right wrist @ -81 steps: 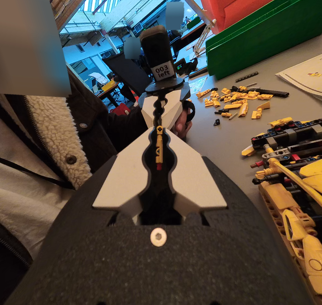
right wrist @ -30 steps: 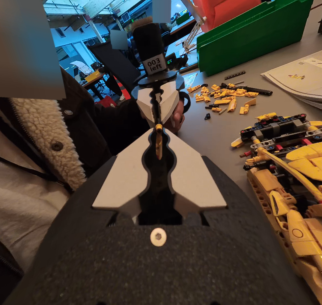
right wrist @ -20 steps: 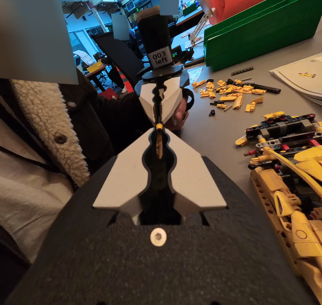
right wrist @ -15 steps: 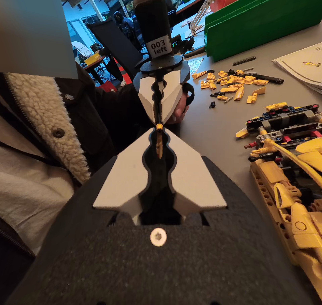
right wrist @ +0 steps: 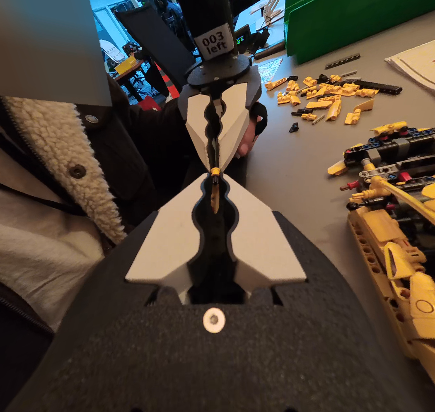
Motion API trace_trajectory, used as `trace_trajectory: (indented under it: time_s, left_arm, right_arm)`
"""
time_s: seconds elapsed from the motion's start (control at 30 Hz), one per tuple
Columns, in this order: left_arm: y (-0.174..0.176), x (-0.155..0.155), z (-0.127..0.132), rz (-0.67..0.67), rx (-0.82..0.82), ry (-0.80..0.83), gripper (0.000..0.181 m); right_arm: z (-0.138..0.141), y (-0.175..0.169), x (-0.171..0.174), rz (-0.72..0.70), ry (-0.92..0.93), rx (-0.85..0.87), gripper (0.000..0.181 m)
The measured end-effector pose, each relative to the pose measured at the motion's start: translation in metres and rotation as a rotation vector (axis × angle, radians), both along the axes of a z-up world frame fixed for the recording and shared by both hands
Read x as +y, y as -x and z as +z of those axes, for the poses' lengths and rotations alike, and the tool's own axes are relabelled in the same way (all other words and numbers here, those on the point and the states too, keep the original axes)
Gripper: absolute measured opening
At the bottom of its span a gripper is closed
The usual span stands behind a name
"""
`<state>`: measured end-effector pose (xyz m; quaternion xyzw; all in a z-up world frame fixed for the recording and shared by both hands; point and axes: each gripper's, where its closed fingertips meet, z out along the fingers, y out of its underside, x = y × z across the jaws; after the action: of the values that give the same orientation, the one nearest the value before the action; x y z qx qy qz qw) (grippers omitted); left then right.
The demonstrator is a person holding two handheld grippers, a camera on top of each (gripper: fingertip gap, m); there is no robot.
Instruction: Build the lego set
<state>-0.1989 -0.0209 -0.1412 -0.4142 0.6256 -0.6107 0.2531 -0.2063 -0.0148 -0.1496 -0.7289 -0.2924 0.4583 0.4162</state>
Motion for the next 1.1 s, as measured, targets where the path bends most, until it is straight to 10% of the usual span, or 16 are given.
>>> trace_trajectory:
  time_s: [0.6,0.8,1.1]
  left_arm:
    - [-0.004,0.018,0.01,0.046,0.011,0.151,0.003]
    - [-0.007,0.055,0.025,0.202,-0.05,0.325,0.023]
    - [-0.01,0.051,0.023,0.221,-0.048,0.278,0.008]
  right_arm:
    - [0.007,-0.006,0.017,-0.098,0.038,0.072,0.005]
    - [0.035,-0.038,0.055,-0.358,0.156,0.481,0.004]
    - [0.036,-0.014,0.058,-0.335,0.152,0.504,0.004]
